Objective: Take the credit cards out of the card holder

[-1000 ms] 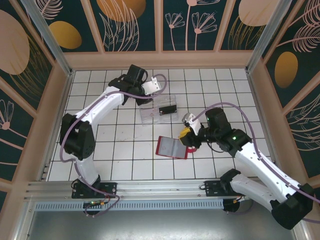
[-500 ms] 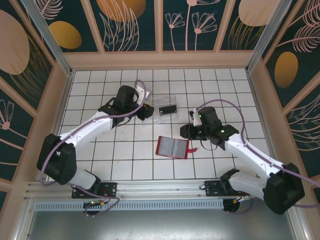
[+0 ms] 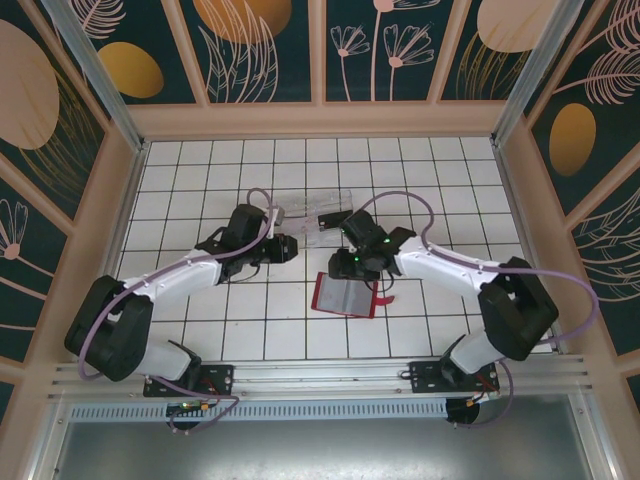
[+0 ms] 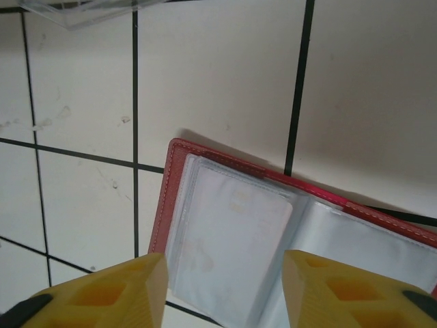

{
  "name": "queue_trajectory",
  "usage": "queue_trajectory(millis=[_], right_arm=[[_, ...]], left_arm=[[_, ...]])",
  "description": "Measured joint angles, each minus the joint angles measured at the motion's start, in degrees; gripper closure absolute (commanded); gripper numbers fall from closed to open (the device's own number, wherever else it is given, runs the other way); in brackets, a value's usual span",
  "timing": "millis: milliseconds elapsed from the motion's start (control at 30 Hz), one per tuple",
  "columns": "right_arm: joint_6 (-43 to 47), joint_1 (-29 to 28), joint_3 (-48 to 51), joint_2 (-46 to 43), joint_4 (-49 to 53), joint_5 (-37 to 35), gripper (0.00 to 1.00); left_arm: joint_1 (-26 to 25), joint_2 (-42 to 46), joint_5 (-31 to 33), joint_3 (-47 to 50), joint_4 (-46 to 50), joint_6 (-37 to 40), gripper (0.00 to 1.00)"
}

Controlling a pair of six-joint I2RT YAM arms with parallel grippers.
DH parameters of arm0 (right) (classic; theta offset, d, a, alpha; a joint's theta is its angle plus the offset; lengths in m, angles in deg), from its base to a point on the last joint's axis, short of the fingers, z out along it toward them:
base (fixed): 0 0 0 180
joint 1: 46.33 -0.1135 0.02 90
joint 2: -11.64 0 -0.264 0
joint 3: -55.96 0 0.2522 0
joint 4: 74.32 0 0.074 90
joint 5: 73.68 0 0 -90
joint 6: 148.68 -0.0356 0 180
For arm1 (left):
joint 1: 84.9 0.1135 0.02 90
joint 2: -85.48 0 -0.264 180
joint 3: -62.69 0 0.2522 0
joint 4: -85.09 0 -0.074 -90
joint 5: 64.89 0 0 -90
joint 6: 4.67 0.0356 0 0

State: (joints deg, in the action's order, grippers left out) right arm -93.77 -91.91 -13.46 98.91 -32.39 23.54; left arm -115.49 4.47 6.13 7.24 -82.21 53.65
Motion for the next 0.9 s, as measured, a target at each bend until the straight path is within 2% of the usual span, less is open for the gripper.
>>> queue_trajectory(millis=[300, 667, 900], right_arm=[[0.04, -4.85, -6.25, 7.37, 4.52, -5.70, 0.38], [0.15, -8.00, -13.29, 16.94, 9.42, -9.27, 0.37], [0.13, -8.85, -13.75, 18.14, 11.34, -9.81, 0.37]], left_arm=[[-0.02, 3.63, 2.97, 1.86, 0.00, -0.55, 0.75], [-0.02, 4.94, 4.33, 2.62, 0.22, 0.55, 0.76], [-0.02, 6.49, 4.92, 3.91, 0.44, 1.49, 0.76]])
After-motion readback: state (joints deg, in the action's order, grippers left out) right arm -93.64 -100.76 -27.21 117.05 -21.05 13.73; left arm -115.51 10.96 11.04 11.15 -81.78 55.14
